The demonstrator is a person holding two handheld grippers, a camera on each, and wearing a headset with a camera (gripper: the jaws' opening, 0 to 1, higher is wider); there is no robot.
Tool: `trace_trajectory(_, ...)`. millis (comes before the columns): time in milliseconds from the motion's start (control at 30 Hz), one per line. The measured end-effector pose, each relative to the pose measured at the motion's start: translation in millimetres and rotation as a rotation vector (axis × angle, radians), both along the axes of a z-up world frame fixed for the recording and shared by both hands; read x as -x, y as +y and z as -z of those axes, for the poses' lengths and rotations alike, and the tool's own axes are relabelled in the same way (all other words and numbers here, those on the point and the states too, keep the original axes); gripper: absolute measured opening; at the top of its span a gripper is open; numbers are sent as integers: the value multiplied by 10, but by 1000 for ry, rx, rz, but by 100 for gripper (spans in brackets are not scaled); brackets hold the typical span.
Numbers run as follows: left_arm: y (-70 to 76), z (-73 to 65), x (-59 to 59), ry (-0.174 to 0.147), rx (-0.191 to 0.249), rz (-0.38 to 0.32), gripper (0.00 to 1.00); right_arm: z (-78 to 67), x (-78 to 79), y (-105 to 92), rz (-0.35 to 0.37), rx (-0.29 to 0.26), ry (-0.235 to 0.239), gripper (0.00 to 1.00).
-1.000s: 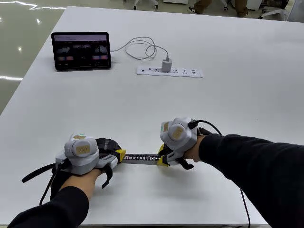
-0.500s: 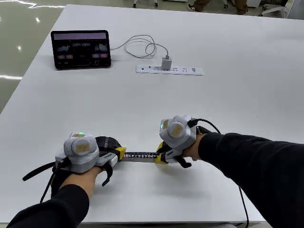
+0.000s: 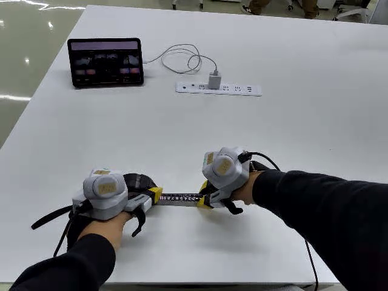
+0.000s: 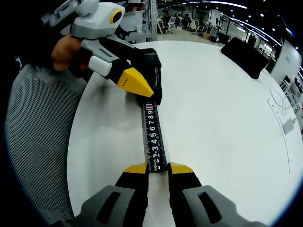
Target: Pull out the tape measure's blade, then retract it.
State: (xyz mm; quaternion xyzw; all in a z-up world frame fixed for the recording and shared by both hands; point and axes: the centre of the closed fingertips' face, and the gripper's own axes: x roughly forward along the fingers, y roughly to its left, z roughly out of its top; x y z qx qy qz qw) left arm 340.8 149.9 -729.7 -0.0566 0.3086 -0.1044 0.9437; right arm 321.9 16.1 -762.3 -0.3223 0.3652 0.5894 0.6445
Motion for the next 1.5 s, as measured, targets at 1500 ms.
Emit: trace_trajectory(1500, 1, 19, 21, 36, -22, 4, 60, -3, 19, 256, -20, -32, -9, 12)
